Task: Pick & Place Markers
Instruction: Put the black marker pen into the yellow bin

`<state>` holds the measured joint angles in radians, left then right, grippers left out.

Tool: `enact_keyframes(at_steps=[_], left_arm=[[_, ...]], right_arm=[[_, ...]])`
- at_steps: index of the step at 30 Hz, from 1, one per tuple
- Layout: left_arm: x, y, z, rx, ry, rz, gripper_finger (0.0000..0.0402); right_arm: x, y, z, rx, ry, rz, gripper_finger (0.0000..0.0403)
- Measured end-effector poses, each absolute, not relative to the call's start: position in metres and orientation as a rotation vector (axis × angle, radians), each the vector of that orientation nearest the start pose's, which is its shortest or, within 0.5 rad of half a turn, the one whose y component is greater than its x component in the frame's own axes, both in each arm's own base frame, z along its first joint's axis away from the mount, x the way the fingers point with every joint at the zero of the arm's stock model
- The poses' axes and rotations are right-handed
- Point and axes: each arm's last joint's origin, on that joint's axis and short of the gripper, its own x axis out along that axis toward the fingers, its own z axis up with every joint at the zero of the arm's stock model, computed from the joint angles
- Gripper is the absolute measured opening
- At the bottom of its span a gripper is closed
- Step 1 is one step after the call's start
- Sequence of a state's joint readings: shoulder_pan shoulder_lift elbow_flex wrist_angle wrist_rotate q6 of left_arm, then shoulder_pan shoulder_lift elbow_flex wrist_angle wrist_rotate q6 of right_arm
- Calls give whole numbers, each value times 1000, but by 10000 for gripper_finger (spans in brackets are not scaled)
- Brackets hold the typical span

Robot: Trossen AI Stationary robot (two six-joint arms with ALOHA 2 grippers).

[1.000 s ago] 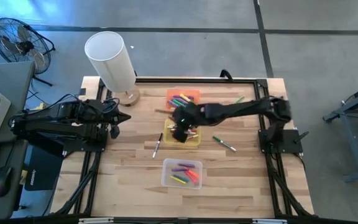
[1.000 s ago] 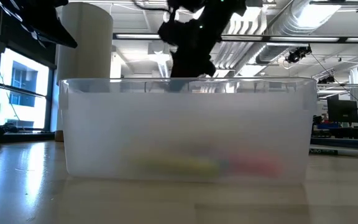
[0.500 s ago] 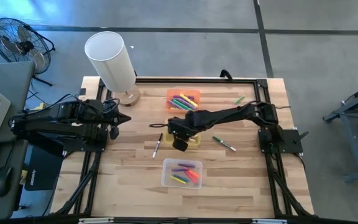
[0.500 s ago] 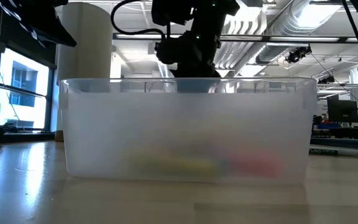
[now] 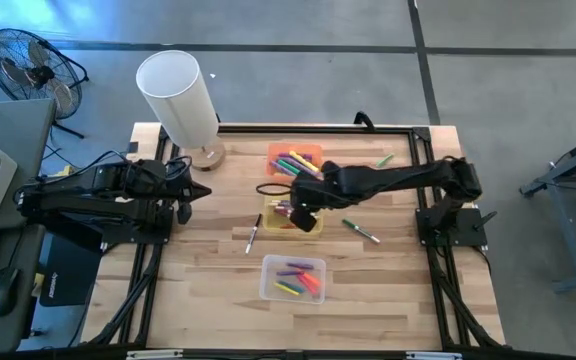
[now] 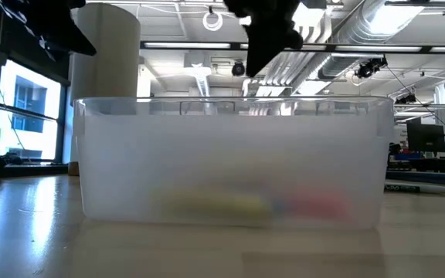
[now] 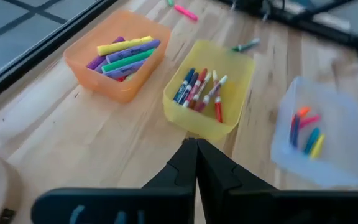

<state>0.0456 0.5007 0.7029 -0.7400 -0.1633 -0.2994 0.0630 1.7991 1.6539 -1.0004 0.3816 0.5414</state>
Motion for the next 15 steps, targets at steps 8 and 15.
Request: enact_keyframes(at_steps=[8,15], left_arm=[[119,11,291,-399,445,360,113],[153,14,273,-485,551,457,162]], right_arm=[[326,29,290,336,868,-436,1],[256,40,262,542,782,-427,1]])
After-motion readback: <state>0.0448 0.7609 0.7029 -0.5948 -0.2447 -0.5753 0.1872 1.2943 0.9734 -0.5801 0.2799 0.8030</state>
